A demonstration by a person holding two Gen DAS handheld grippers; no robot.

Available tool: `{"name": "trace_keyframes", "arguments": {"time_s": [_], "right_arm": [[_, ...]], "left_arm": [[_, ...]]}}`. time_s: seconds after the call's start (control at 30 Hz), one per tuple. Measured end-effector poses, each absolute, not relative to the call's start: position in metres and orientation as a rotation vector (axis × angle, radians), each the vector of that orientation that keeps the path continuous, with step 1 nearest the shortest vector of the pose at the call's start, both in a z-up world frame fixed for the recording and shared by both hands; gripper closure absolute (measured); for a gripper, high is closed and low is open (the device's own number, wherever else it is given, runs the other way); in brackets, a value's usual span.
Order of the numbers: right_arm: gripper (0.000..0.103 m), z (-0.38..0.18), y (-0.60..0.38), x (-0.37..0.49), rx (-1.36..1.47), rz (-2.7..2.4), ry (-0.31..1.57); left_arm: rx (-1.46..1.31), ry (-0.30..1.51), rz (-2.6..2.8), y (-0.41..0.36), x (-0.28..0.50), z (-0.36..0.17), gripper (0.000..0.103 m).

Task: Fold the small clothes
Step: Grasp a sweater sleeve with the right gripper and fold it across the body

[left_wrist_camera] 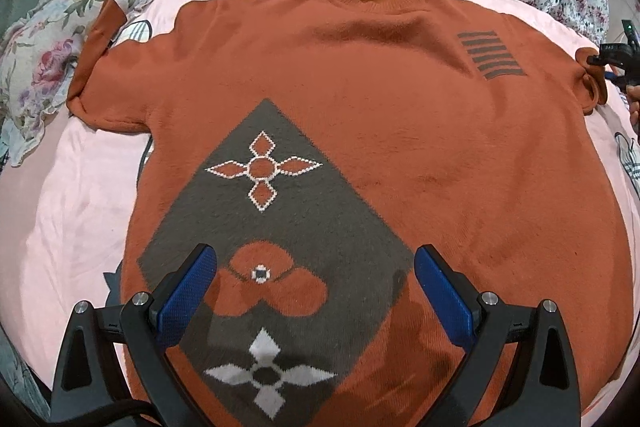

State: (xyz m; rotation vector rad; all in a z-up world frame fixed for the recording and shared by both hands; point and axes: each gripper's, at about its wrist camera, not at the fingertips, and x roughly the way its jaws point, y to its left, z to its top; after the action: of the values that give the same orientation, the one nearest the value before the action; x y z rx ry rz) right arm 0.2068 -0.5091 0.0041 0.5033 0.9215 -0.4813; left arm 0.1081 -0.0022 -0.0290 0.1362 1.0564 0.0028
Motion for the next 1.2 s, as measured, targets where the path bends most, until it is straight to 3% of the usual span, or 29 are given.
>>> {"name": "trace_keyframes", "arguments": {"time_s": [0.03, 0.1, 0.43, 0.77, 0.83, 0.87, 0.9, 0.93, 1.2], "right_arm": [[0.08, 0.005, -0.506, 0.208, 0.478, -0.477, 0.913], [0.089, 0.012, -0.496, 0.209, 0.441, -0.441, 0.882], [0.09, 0.049, -0.335, 0.214, 0.352, 0.185, 0.727], [0.09, 0.001, -0.17, 0.225, 0.209, 0.569, 0.864], [0.085, -0.014, -0.153, 0.227, 0.201, 0.607, 0.921], [0.076, -0.019, -0.148, 0.225, 0.199, 0.621, 0.949], [0.06, -0.02, -0.143, 0.225, 0.2, 0.629, 0.962], [0.05, -0.02, -0.14, 0.224, 0.204, 0.632, 0.963], [0.047, -0.009, -0.174, 0.19, 0.265, 0.535, 0.979]], "left_arm": [[0.137, 1.055, 0.0, -0.002, 0.109, -0.029, 0.004], [0.135, 1.052, -0.009, -0.004, 0.11, -0.03, 0.004], [0.107, 1.025, -0.047, -0.006, 0.101, -0.023, 0.004], [-0.071, 1.029, -0.08, 0.029, 0.1, -0.017, 0.004], [-0.116, 1.026, -0.1, 0.036, 0.103, -0.015, 0.004], [-0.137, 1.025, -0.112, 0.038, 0.105, -0.014, 0.004], [-0.156, 1.02, -0.126, 0.041, 0.109, -0.012, 0.004], [-0.174, 1.015, -0.141, 0.043, 0.113, -0.01, 0.004], [-0.317, 1.037, -0.411, 0.034, 0.214, -0.005, 0.004]]}}
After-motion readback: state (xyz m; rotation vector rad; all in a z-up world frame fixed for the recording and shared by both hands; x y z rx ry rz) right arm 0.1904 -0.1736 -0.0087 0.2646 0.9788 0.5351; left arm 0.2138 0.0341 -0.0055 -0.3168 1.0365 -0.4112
